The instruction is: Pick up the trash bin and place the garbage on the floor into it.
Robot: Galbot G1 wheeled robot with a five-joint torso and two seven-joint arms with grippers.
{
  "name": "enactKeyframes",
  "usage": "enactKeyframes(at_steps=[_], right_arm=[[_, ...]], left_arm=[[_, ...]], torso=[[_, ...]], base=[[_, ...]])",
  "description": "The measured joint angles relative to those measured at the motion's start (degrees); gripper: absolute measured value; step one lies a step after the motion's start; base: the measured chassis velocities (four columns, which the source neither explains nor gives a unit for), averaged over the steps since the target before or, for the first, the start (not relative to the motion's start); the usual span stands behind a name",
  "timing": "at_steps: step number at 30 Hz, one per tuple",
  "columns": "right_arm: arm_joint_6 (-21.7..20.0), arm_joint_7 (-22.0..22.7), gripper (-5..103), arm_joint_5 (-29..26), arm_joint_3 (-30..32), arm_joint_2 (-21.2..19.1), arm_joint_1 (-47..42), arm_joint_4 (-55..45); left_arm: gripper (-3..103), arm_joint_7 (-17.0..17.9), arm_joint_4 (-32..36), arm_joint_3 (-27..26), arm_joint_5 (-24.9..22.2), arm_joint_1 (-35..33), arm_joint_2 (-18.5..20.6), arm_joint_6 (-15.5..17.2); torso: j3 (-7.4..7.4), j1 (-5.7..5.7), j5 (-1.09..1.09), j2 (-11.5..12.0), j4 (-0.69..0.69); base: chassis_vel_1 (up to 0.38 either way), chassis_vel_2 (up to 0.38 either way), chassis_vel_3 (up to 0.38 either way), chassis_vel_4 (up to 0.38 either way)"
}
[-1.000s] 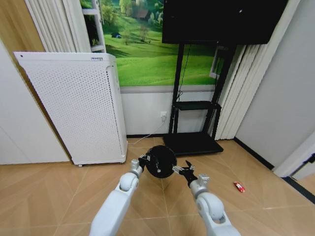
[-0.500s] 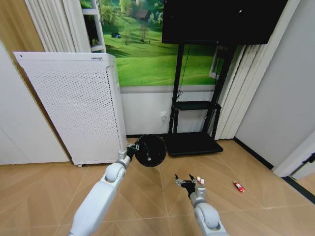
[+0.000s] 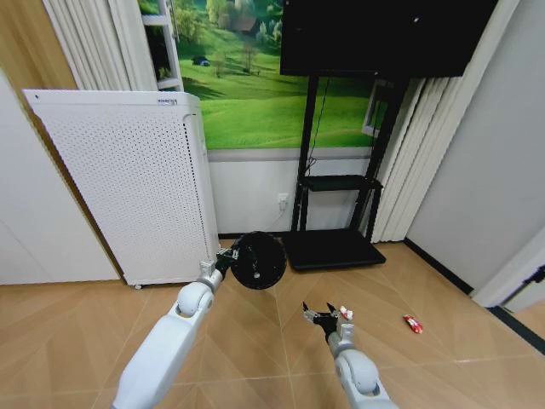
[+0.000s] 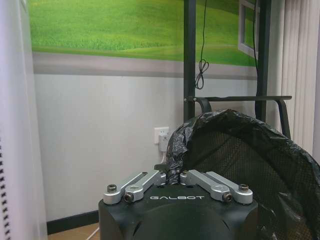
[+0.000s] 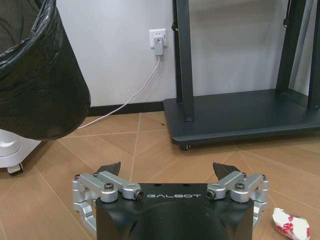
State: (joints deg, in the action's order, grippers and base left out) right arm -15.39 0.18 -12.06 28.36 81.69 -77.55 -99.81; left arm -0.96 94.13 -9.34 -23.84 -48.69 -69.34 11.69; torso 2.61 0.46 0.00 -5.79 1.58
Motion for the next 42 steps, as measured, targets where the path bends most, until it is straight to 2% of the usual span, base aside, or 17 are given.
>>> enactKeyframes(at_steps=[18, 28, 32, 37, 42], right_arm=[[-0.3, 0.4, 100, 0.3, -0.9, 0.8, 0.0, 0.5], [-1.2, 0.9, 100, -0.4, -1.9, 1.0, 2.5, 4.8], [-0.6, -1.1, 100, -0.3, -2.8, 0.7, 5.5, 10.3], [2.1, -4.4, 100, -0.9, -3.4, 0.8, 15.8, 25.4], [1.5, -5.4, 100, -1.1, -4.2, 1.5, 22.4, 35.8]], left_arm=[[6, -0.6, 0.2, -1.1, -0.2, -1.3, -0.2, -0.1], [6, -0.9, -0.3, -1.5, -0.4, -0.8, -0.3, -0.2], [6, -0.8, -0.5, -1.5, -0.5, -0.6, -0.5, -0.2], [6, -0.5, -0.1, -1.5, -0.6, -0.8, 0.0, -0.2], [6, -0.3, 0.9, -1.8, -0.6, -1.9, 0.3, 0.0]], torso=[[0.0, 0.0, 0.02, 0.0, 0.0], [0.0, 0.0, 0.0, 0.0, 0.01], [0.0, 0.0, -0.01, 0.0, 0.05], [0.0, 0.0, -0.01, 0.0, -0.05], [0.0, 0.0, -0.01, 0.0, 0.0]], base=[[-0.183, -0.181, 0.179, 0.183], [-0.157, -0.163, 0.165, 0.156], [-0.073, -0.093, 0.061, 0.065], [0.006, 0.011, -0.005, -0.002], [0.017, 0.034, -0.007, -0.008]])
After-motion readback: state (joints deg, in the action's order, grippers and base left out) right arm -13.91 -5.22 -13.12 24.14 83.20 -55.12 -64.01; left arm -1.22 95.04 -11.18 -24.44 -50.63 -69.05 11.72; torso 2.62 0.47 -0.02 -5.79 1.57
